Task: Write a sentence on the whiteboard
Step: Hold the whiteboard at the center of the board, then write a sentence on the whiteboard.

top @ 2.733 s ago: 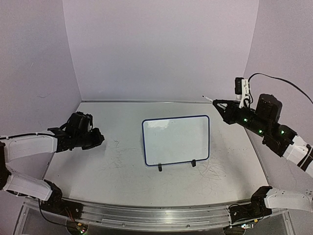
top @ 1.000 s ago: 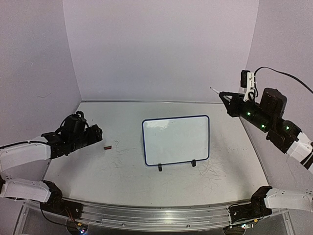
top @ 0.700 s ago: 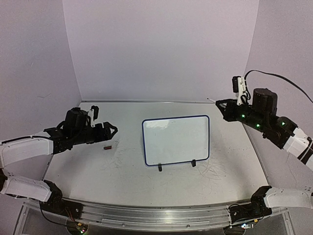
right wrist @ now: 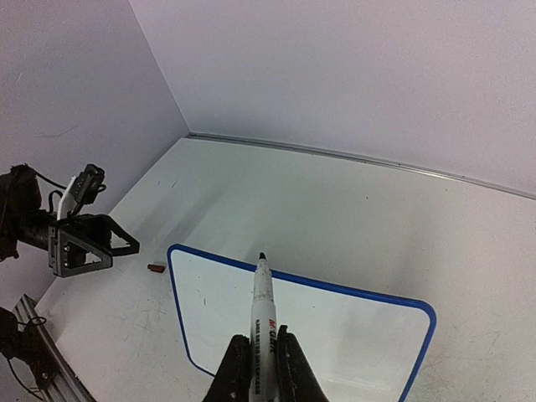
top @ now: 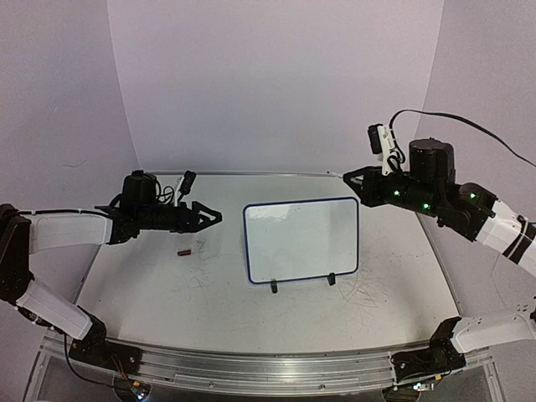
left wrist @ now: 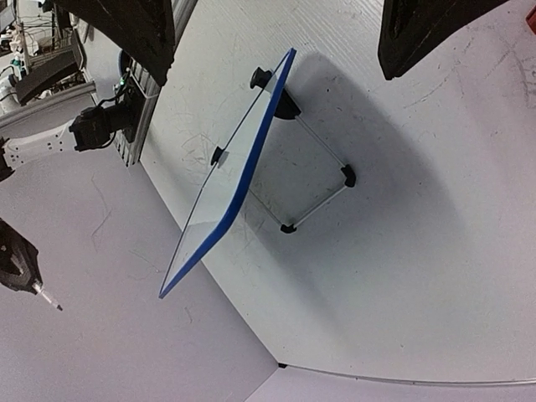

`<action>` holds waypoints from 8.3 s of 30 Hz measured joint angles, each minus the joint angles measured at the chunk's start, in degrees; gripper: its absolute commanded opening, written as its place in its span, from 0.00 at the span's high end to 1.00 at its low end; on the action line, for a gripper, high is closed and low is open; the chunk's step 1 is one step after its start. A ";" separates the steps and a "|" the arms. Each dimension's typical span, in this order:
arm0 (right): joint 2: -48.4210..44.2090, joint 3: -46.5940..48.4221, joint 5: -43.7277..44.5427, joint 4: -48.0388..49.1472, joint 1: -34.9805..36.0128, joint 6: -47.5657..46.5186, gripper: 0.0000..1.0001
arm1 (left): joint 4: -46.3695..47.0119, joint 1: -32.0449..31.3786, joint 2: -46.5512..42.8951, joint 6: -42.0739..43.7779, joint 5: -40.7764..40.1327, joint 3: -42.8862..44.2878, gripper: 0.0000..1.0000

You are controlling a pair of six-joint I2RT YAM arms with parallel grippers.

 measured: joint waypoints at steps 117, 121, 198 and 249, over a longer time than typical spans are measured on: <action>25.33 5.49 13.65 8.84 19.12 5.72 1.00 | 16.62 -4.48 24.57 -1.43 15.75 9.66 0.76; 27.09 5.51 13.64 9.15 19.13 5.72 1.00 | 16.65 -4.48 25.43 -0.70 16.12 9.66 0.76; 32.69 8.20 17.24 11.67 19.13 7.18 1.00 | 20.15 -5.20 25.61 7.17 15.48 8.85 1.00; 36.90 11.88 17.92 10.40 19.46 8.21 1.00 | 20.20 -5.20 25.61 7.21 14.99 8.46 1.00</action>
